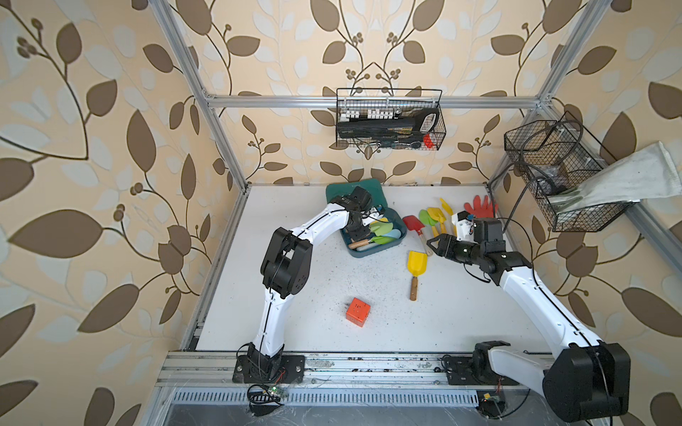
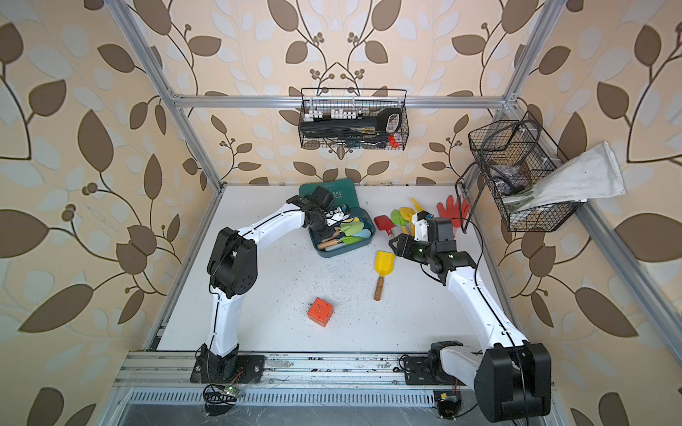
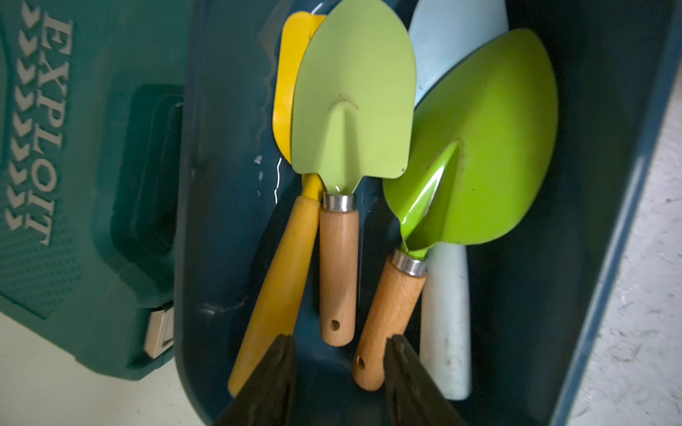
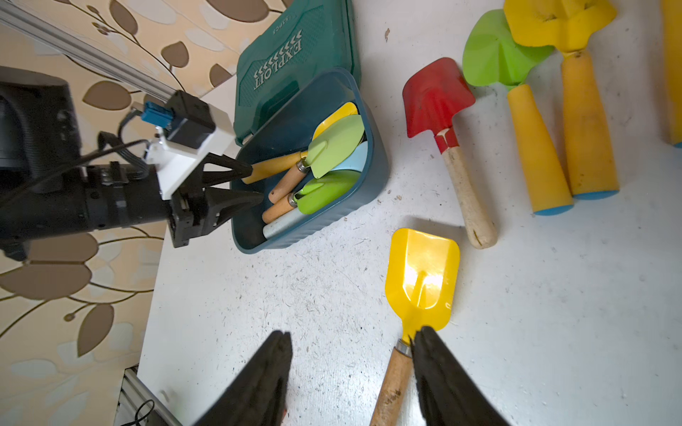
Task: Take the shovel out of the storage box
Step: Pick up the shovel from the storage box.
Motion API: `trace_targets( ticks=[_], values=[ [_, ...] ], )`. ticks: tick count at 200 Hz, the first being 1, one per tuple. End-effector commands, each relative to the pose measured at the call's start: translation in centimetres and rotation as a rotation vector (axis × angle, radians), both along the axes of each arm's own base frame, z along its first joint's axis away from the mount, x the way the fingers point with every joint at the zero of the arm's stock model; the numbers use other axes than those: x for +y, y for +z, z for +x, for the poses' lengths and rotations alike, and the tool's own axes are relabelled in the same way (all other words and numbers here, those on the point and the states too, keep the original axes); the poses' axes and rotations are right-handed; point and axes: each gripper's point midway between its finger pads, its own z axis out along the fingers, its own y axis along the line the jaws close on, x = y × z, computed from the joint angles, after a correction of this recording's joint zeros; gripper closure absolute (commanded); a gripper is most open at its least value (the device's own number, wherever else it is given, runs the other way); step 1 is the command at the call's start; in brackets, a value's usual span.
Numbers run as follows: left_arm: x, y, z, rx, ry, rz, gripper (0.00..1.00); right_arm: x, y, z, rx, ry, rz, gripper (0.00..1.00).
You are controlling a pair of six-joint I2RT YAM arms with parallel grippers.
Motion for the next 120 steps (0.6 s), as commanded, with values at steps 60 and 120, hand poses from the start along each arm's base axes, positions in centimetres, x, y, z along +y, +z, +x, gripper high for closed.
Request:
trace_targets(
  ticks=[60, 120],
  values=[
    [1.5, -1.2, 3.1, -0.004, 0.008, 0.032, 0.57, 0.2, -0.3, -0.2, 0.014, 0.009, 0.054, 0.44],
    [2.3, -2.5, 4.2, -0.02, 0.013, 0.076, 0.52, 0.6, -0.3, 0.0, 0.021, 0.03, 0.103, 0.44]
  ],
)
